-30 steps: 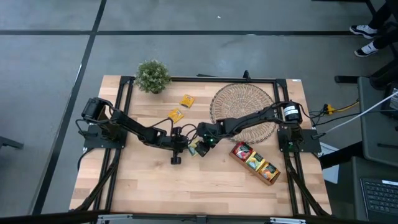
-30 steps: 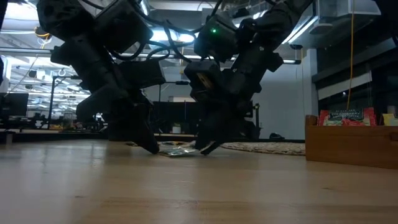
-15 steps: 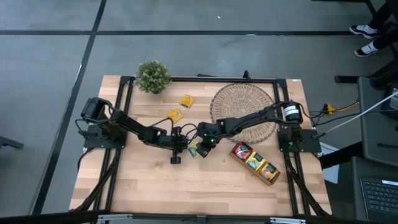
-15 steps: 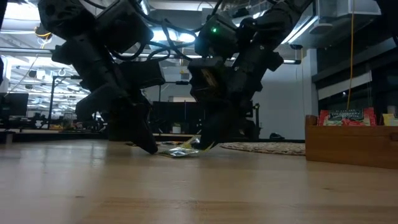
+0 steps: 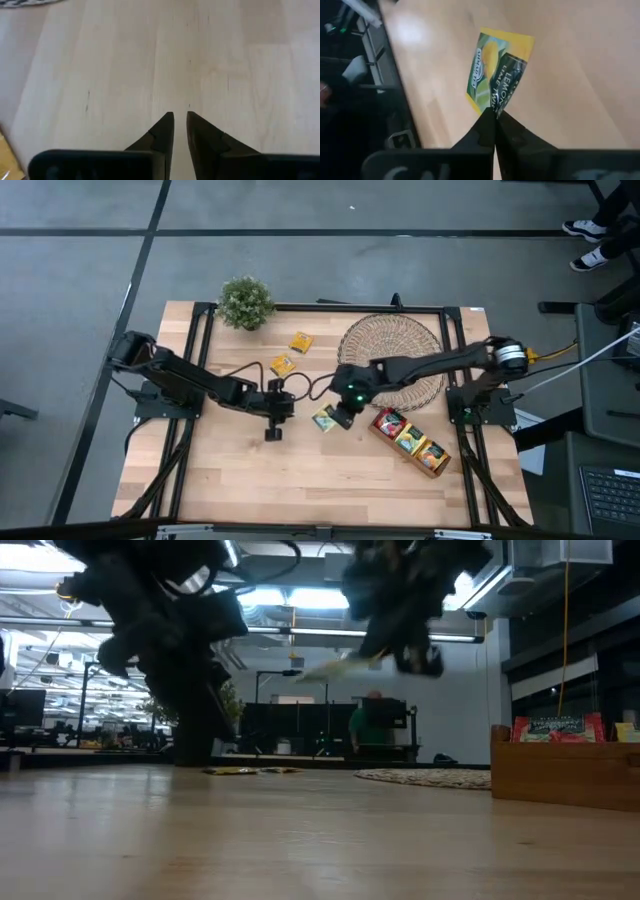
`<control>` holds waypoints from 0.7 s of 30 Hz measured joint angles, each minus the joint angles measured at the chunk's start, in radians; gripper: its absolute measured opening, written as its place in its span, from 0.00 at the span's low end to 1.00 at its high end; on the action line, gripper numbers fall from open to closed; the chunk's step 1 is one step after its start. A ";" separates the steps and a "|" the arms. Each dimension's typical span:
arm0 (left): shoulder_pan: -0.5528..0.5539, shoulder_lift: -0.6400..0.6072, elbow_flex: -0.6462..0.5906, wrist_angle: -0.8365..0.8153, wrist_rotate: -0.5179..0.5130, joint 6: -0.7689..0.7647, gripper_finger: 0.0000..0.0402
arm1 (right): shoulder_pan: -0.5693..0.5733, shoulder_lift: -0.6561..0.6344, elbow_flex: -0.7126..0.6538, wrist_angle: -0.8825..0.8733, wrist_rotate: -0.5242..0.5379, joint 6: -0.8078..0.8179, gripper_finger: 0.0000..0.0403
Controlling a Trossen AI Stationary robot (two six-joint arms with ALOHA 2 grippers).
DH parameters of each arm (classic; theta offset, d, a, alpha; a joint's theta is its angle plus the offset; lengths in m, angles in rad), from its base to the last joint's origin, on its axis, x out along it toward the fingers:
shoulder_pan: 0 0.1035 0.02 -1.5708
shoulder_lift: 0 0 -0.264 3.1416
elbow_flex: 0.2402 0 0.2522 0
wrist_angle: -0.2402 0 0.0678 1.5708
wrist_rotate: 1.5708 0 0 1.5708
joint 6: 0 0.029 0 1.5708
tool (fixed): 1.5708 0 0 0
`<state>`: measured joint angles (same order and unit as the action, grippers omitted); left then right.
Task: Pick & Place Tea
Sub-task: Put the yellow tea bag into the middle slot of the wooden organizer
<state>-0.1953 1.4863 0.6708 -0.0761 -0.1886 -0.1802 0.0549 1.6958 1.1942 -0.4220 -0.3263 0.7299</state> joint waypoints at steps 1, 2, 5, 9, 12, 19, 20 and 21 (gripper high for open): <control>0.000 -0.013 0.000 -0.006 0.000 0.000 0.12 | 0.007 -0.025 0.000 -0.023 0.000 0.009 0.01; 0.000 -0.022 0.000 -0.006 -0.001 0.003 0.12 | 0.013 -0.050 0.000 -0.046 -0.001 0.020 0.01; 0.001 -0.039 0.000 -0.025 -0.006 0.009 0.13 | 0.037 -0.121 0.000 -0.138 -0.001 0.036 0.01; 0.001 -0.045 0.001 -0.039 -0.027 0.010 0.12 | 0.074 -0.214 0.000 -0.258 0.000 0.067 0.01; 0.001 -0.045 0.001 -0.044 -0.042 0.010 0.12 | 0.104 -0.272 0.000 -0.364 0.016 0.082 0.01; 0.001 -0.045 0.001 -0.039 -0.057 0.010 0.13 | 0.183 -0.358 0.000 -0.661 0.120 0.147 0.01; 0.001 -0.045 0.001 -0.039 -0.057 0.010 0.13 | 0.196 -0.363 0.000 -0.706 0.139 0.171 0.01; 0.001 -0.045 0.001 -0.038 -0.056 0.010 0.13 | 0.210 -0.367 -0.001 -0.743 0.156 0.193 0.01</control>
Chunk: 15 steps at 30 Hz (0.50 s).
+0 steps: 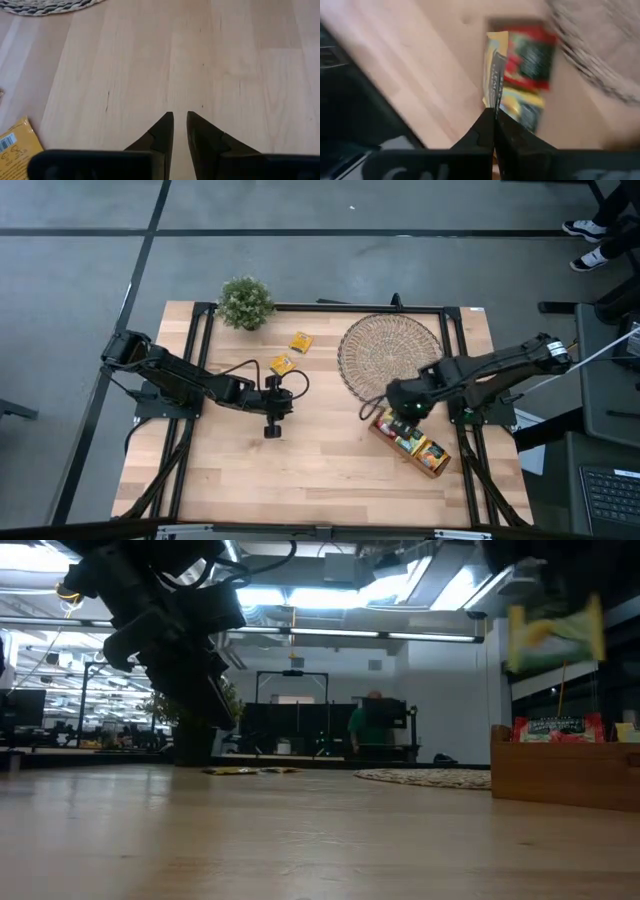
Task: Pick & Place Tea
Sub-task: Put the yellow tea bag into the middle slot of the wooden organizer
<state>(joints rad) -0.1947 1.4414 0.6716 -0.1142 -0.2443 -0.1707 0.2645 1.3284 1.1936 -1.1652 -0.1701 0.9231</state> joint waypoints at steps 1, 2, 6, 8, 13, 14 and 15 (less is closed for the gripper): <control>0.000 0.000 0.000 0.005 -0.001 -0.002 0.12 | 0.014 -0.004 -0.005 -0.030 0.013 0.024 0.01; 0.000 0.000 0.000 0.009 0.000 -0.002 0.12 | 0.027 -0.005 -0.010 -0.051 0.017 0.046 0.01; 0.000 0.000 0.000 0.014 0.000 -0.002 0.12 | 0.083 -0.021 -0.062 -0.030 0.017 0.132 0.01; 0.000 0.000 0.000 0.015 0.000 -0.001 0.12 | 0.113 -0.025 -0.091 -0.014 0.014 0.179 0.01; 0.000 0.000 0.000 0.021 0.000 0.000 0.13 | 0.172 -0.028 -0.165 -0.003 0.011 0.288 0.01; 0.000 0.000 0.000 0.021 -0.001 0.000 0.13 | 0.182 -0.028 -0.179 0.010 0.011 0.310 0.01; 0.000 0.000 0.000 0.021 0.000 0.000 0.12 | 0.190 -0.028 -0.194 0.031 0.011 0.327 0.01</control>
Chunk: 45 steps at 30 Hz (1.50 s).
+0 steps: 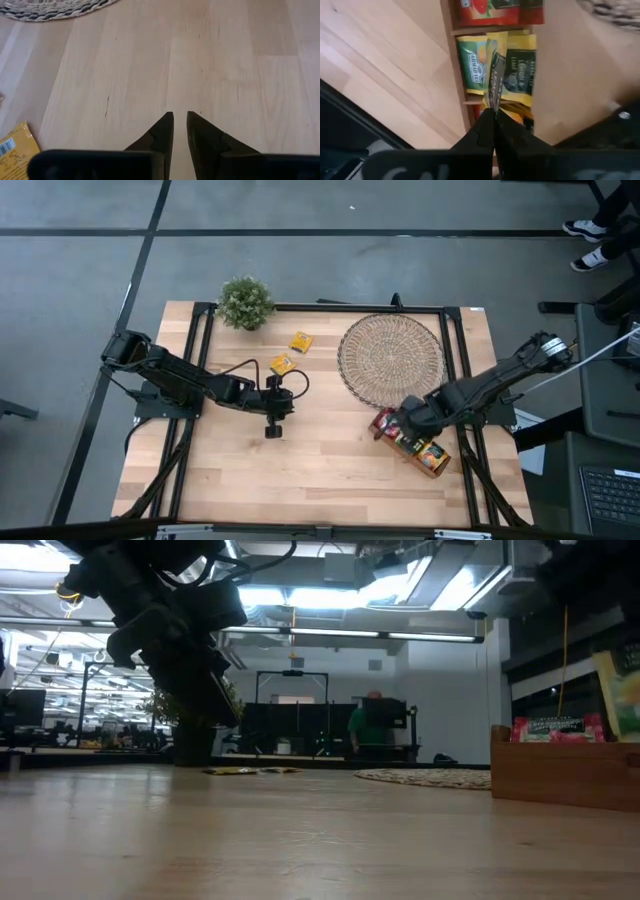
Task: Pick & Place Tea
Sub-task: Put the yellow tea bag into the middle slot of the wooden organizer, then put the top orange tea bag into the right slot of the wooden organizer
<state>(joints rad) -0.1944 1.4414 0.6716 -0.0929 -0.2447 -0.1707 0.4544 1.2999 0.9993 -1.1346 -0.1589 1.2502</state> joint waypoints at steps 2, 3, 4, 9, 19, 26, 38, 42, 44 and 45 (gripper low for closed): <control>0.000 0.000 0.000 0.000 0.000 0.000 0.12 | 0.013 0.000 -0.028 0.042 0.000 0.021 0.01; 0.000 0.000 0.000 0.000 0.000 0.000 0.12 | 0.017 0.000 -0.040 0.060 0.000 0.034 0.01; 0.000 0.000 0.000 0.000 0.000 0.000 0.12 | 0.021 0.000 -0.054 0.083 0.000 0.048 0.01; 0.000 0.000 0.000 0.011 0.000 0.001 0.13 | 0.031 0.000 -0.107 0.116 0.000 0.104 0.01; 0.000 0.000 0.000 0.015 0.000 0.001 0.12 | 0.031 0.000 -0.136 0.113 0.000 0.113 0.04; 0.000 0.000 0.000 0.015 -0.001 0.001 0.13 | 0.031 0.000 -0.136 0.109 0.008 0.165 0.12; 0.000 0.000 0.000 0.015 -0.001 0.001 0.13 | 0.031 0.000 -0.136 0.061 0.008 0.216 0.28; 0.000 0.000 0.000 0.015 -0.001 0.001 0.12 | 0.031 0.000 -0.136 0.058 0.009 0.216 0.30; 0.000 0.000 0.000 0.015 -0.001 0.001 0.12 | 0.031 0.000 -0.136 0.058 0.009 0.216 0.30; 0.000 0.000 0.000 0.014 -0.001 0.001 0.12 | 0.031 0.000 -0.136 0.058 0.009 0.216 0.30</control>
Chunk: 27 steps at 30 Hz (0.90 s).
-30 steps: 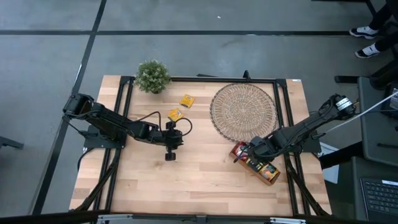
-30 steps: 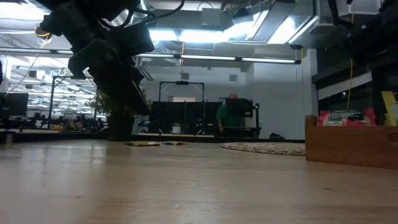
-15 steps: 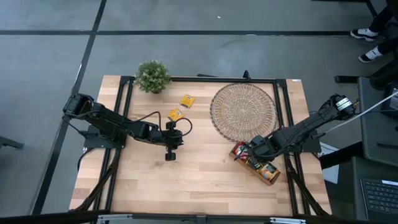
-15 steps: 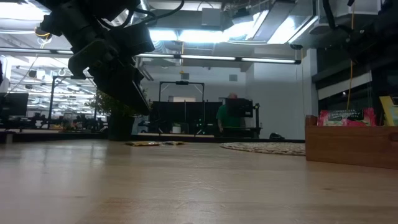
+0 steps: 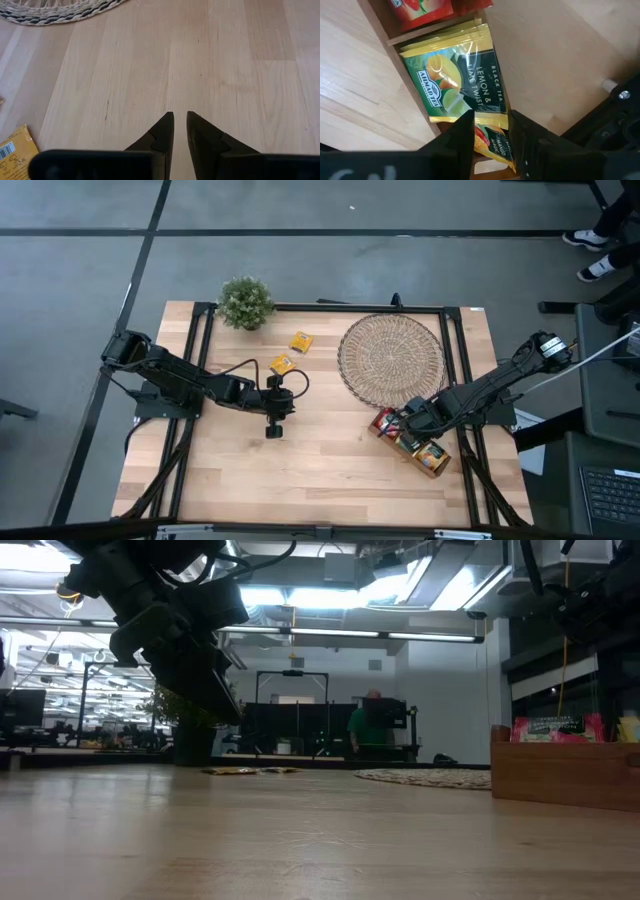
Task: Pick & Place Tea
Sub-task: Put the top orange tea bag into the right slot of the wooden organizer
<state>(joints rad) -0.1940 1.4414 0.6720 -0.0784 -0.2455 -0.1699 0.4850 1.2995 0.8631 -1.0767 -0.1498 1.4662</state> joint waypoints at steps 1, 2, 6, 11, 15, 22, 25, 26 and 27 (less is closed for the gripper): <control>0.000 0.000 0.000 0.000 0.000 0.000 0.12 | -0.001 0.000 0.000 0.000 0.000 0.000 0.30; 0.000 0.000 0.000 0.000 0.000 0.000 0.12 | -0.002 0.000 0.000 0.000 0.000 0.000 0.30; 0.000 0.000 0.000 0.000 -0.033 0.000 0.13 | -0.018 0.000 0.023 -0.059 -0.006 -0.004 0.30; 0.000 0.000 0.000 0.010 -0.053 0.000 0.12 | -0.044 0.000 0.129 -0.255 0.035 -0.005 0.30; 0.000 0.000 0.000 0.025 -0.056 0.000 0.12 | -0.059 0.000 0.226 -0.299 0.176 -0.007 0.30; 0.006 -0.076 0.000 0.020 -0.084 0.033 0.13 | -0.066 0.000 0.300 -0.121 0.557 -0.052 0.30; 0.030 -0.152 0.000 0.009 -0.139 0.034 0.11 | -0.066 0.001 0.275 0.074 0.673 -0.192 0.30; 0.044 -0.177 0.001 0.005 -0.155 0.034 0.11 | -0.068 0.005 0.265 0.137 0.702 -0.246 0.30; 0.063 -0.198 0.002 -0.003 -0.162 0.034 0.10 | -0.072 0.011 0.258 0.211 0.724 -0.300 0.30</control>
<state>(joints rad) -0.1314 1.2435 0.6741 -0.0819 -0.4078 -0.1356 0.4128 1.3108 1.1209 -0.8658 0.5744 1.1664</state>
